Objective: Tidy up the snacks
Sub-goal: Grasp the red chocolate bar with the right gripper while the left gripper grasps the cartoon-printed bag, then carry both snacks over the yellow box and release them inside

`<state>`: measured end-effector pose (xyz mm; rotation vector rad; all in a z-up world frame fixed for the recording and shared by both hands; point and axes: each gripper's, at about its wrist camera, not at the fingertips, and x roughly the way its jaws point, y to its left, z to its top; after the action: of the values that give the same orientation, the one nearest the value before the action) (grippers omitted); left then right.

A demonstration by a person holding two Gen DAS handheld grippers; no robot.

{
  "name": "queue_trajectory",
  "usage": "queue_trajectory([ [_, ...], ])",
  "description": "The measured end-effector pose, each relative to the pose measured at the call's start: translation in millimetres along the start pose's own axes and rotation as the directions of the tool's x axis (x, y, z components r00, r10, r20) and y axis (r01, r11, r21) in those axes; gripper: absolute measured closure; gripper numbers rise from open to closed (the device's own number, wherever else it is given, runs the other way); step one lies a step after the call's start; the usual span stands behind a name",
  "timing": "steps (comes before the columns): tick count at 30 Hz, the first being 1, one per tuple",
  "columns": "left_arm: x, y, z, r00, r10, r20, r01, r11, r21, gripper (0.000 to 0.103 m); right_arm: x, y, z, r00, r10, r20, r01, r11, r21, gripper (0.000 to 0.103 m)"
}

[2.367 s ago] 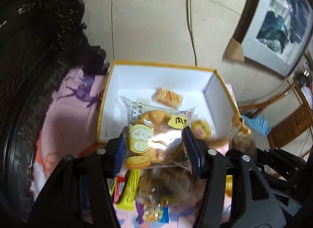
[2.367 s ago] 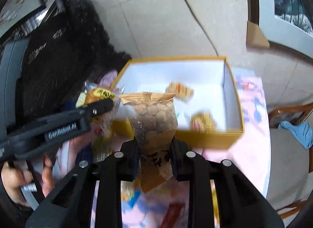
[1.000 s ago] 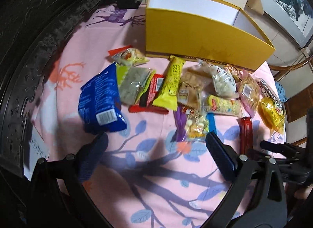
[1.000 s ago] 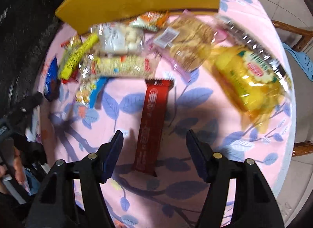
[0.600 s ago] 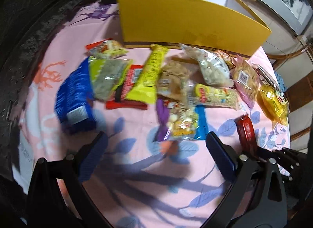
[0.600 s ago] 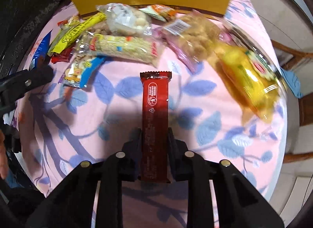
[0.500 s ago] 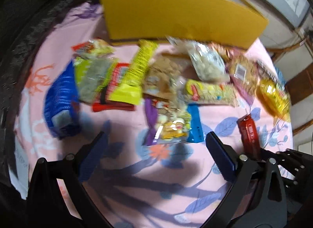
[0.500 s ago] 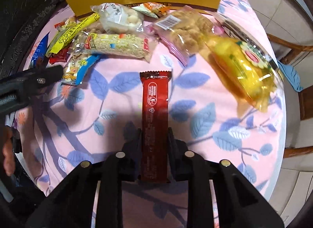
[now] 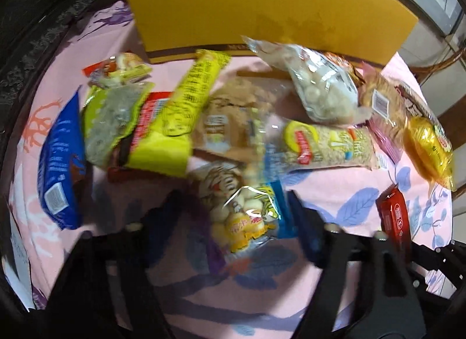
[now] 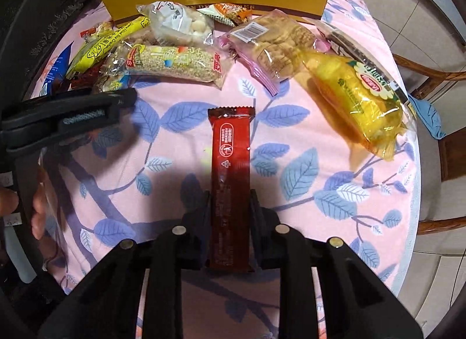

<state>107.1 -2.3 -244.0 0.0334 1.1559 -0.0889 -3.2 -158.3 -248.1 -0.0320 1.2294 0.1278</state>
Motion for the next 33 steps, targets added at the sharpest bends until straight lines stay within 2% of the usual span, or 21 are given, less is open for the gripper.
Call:
queue_trajectory([
  [1,-1.7,4.9,-0.7,1.0,-0.007,0.001,0.007,1.0,-0.009,0.048,-4.6,9.3,0.6,1.0,-0.004,-0.001,0.004,1.0,-0.002,0.078],
  [2,-3.9,10.5,-1.7,1.0,-0.022,0.0,0.022,1.0,-0.018,0.056,-4.5,10.9,3.3,1.0,-0.005,-0.002,0.005,1.0,-0.006,0.078],
  [4,-9.0,16.8,-5.3,0.998,-0.054,-0.012,0.054,0.998,-0.032,0.062,-4.2,11.9,7.5,1.0,0.011,-0.004,-0.011,1.0,0.0,0.078],
  [8,-26.2,21.9,-18.2,0.997,-0.073,-0.011,0.072,0.997,-0.032,0.063,-9.1,9.4,14.8,0.999,0.042,0.006,-0.042,0.999,0.018,0.079],
  [16,-84.8,8.5,-18.0,0.994,-0.097,0.052,0.096,0.995,0.017,0.063,-45.6,16.9,39.5,0.99,0.082,0.113,-0.083,0.996,0.009,0.079],
  [19,-103.1,-1.3,-4.4,0.992,-0.081,0.092,0.076,0.996,0.051,0.062,-68.5,18.1,55.0,0.98,0.104,0.168,-0.107,0.994,0.006,0.079],
  [25,-118.0,-3.3,35.8,0.985,-0.101,0.143,0.097,0.995,0.035,0.062,-109.4,26.0,83.0,0.955,0.13,0.267,-0.131,0.991,-0.018,0.079],
  [33,-118.9,-4.8,99.7,0.979,-0.088,0.183,0.085,0.996,0.022,0.062,-127.4,17.2,136.4,0.939,0.133,0.318,-0.134,0.991,-0.019,0.079],
])
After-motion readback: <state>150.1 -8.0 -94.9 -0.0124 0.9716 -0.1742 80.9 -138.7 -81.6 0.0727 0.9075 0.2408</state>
